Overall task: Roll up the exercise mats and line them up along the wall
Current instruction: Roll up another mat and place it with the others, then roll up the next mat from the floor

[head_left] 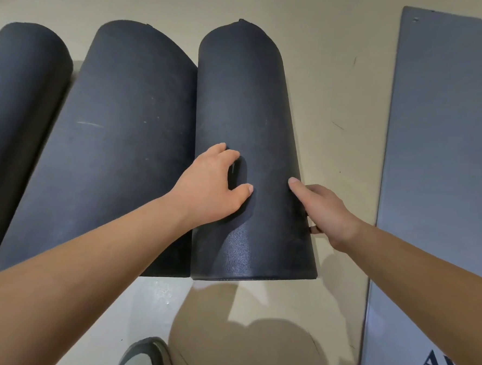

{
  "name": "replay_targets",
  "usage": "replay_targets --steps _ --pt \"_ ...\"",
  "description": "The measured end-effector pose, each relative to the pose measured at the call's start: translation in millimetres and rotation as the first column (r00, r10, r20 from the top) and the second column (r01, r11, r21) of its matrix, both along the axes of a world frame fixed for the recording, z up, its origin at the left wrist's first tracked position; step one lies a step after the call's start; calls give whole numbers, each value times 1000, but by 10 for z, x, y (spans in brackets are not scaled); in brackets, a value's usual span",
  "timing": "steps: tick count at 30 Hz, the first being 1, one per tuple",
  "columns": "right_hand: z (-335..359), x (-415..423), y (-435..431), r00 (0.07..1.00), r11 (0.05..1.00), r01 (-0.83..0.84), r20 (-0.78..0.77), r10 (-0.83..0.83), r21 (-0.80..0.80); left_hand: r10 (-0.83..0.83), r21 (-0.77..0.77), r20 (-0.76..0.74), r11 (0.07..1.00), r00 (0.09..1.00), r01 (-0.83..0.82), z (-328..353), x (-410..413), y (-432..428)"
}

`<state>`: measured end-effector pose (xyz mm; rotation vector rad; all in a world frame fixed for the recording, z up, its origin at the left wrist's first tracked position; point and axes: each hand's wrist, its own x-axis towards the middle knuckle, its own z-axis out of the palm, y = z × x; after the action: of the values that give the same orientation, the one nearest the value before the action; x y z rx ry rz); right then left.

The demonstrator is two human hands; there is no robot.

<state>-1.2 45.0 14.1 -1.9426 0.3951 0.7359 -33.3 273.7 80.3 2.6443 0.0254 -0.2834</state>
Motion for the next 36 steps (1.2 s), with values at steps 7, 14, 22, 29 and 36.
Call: replay_targets --steps 7,14,22,29,36 --pt "130 81 -451 999 990 3 42 3 -143 -165 62 23 985 986 163 206 76 -364" --pt "570 -142 -1144 901 839 -429 -92 424 -336 -446 125 -104 881 889 456 472 147 -1233" --pt "864 -880 -2577 925 793 -359 -78 371 -492 -670 207 -397 600 627 772 402 -142 -2881" --pt "198 -1752 -3266 999 920 -1 -38 -15 -393 -773 199 -494 345 398 917 -661 -1200 -3926" --pt "-173 -2427 -3617 980 935 68 -153 -128 -347 -787 367 -500 185 361 912 -1409 -2314 -4065"
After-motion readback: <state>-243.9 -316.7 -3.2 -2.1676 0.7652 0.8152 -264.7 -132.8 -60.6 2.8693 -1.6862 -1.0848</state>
